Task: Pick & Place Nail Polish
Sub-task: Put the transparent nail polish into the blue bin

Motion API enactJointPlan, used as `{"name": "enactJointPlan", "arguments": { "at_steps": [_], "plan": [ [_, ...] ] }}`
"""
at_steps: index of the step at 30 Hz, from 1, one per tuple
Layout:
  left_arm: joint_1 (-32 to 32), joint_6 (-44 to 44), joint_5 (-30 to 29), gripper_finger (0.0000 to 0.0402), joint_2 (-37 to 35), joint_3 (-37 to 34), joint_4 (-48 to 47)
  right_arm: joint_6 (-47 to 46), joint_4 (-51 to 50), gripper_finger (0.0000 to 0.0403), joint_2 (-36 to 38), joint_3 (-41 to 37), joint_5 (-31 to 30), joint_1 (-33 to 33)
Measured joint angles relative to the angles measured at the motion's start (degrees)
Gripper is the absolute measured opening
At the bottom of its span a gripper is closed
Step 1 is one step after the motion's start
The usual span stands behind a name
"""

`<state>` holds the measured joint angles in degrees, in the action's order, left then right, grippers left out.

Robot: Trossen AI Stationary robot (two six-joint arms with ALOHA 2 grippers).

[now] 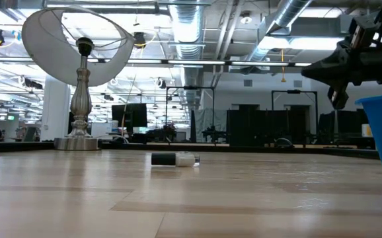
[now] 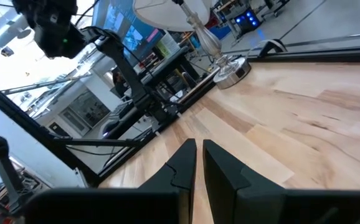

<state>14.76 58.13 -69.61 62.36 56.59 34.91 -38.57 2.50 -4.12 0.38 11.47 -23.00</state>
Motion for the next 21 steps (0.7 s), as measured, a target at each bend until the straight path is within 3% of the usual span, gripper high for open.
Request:
{"name": "enactJointPlan", "arguments": {
  "at_steps": [21],
  "plan": [
    [-5.5, 36.5, 19.8, 0.0053, 3.5, 22.4, 0.8, 0.1, -0.2, 0.0021, 0.0, 0.0, -1.3, 0.0]
  ]
}}
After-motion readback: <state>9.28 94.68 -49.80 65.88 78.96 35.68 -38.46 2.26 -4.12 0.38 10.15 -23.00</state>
